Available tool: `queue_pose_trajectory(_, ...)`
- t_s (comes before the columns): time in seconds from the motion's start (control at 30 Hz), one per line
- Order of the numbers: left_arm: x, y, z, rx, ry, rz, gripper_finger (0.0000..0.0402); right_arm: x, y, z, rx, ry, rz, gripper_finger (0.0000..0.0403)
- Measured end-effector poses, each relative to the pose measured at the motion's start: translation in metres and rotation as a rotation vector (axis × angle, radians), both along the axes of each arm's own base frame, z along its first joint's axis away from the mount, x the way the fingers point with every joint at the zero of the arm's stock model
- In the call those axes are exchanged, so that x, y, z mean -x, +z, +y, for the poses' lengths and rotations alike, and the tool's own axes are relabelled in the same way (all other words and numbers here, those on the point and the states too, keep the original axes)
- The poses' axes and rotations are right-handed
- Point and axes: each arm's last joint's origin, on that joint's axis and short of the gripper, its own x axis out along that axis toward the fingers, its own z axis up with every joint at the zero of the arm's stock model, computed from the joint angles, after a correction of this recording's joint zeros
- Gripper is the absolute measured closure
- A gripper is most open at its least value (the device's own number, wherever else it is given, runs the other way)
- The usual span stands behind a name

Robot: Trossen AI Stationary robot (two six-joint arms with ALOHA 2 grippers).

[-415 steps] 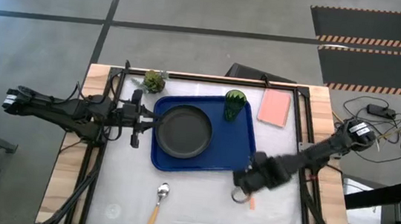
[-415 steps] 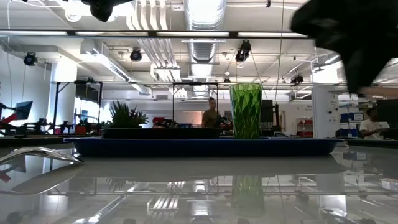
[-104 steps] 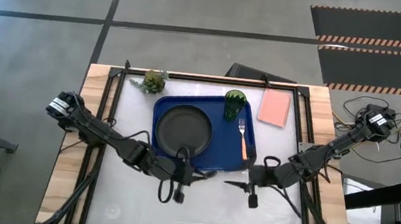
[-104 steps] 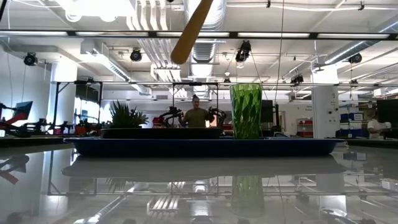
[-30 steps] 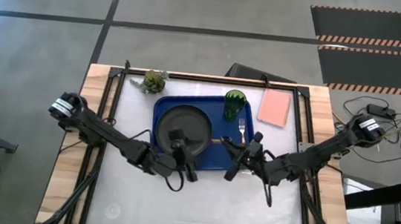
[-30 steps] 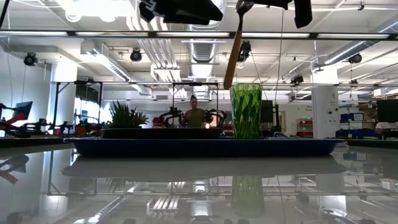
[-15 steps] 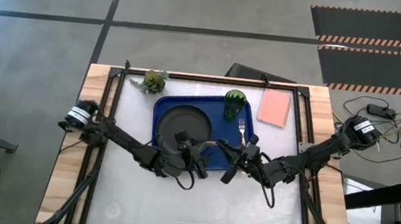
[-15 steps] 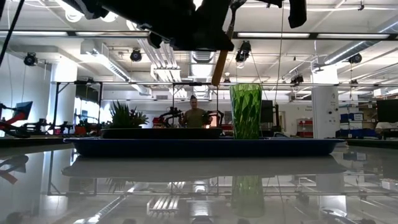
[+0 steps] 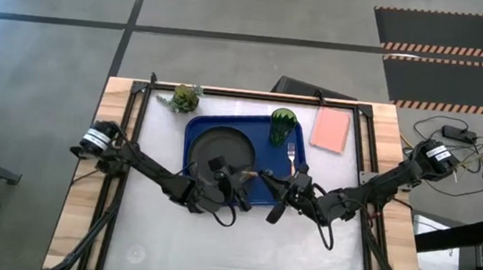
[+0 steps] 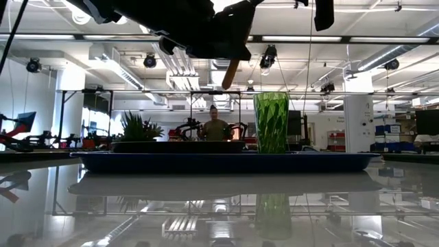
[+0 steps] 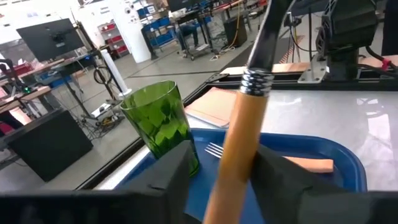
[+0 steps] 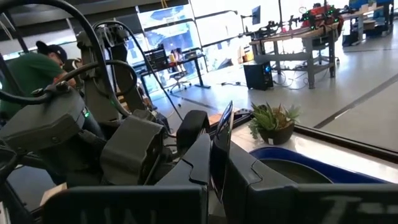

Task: Pick and place plate/cup/fork/spoon on tray
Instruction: Put the orange spoon on the blue tray between the black plate and the orange fork

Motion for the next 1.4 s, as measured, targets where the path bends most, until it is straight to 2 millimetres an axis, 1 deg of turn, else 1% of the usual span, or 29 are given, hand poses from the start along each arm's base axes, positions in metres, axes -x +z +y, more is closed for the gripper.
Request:
queue_pose_trajectory(0.13, 0.0, 0.0, 0.0, -0.007, -0.008, 0.01, 0.0339, 0.0, 0.0, 0.0, 0.0, -0.001, 0.0, 0.0394)
queue_pose_trajectory(0.17, 0.0, -0.001, 0.0, -0.011, -0.02, 0.019, 0.0355, 0.0, 0.0, 0.0, -0.001, -0.002, -0.001, 0.0394)
queue_pose_trajectory(0.2, 0.0, -0.001, -0.001, -0.01, -0.021, 0.019, 0.0359, 0.0, 0.0, 0.0, -0.001, 0.002, -0.001, 0.0394)
queue_pose_trajectory(0.43, -0.002, 0.0, -0.001, 0.016, -0.063, 0.004, 0.0358, 0.0, 0.0, 0.0, 0.008, 0.003, 0.004, 0.0394)
queue_pose_trajectory(0.57, -0.002, 0.003, -0.003, 0.058, -0.128, -0.021, 0.0358, 0.0, 0.001, 0.0, 0.035, 0.011, 0.015, 0.038)
queue_pose_trajectory(0.7, -0.001, 0.008, -0.003, 0.074, -0.183, -0.034, 0.0358, 0.001, 0.001, 0.0, 0.048, 0.021, 0.026, 0.0343)
queue_pose_trajectory(0.83, 0.001, 0.012, -0.005, 0.074, -0.284, -0.019, 0.0358, 0.002, 0.001, 0.003, 0.069, 0.035, 0.035, 0.0289)
queue_pose_trajectory(0.93, 0.004, 0.017, -0.006, 0.089, -0.382, -0.014, 0.0358, 0.007, 0.007, 0.007, 0.118, 0.067, 0.046, 0.0247)
queue_pose_trajectory(1.07, 0.011, 0.03, -0.006, 0.109, -0.498, -0.027, 0.0358, 0.02, 0.019, 0.012, 0.15, 0.155, 0.043, 0.0202)
queue_pose_trajectory(1.2, 0.023, 0.041, -0.004, 0.13, -0.614, -0.05, 0.0358, 0.033, 0.032, 0.016, 0.147, 0.319, 0.032, 0.0173)
queue_pose_trajectory(1.3, 0.034, 0.043, -0.002, 0.143, -0.704, -0.074, 0.0358, 0.041, 0.038, 0.018, 0.143, 0.45, 0.022, 0.0159)
queue_pose_trajectory(1.4, 0.043, 0.043, -0.004, 0.152, -0.889, -0.118, 0.0358, 0.045, 0.039, 0.02, 0.222, 0.526, 0.054, 0.0154)
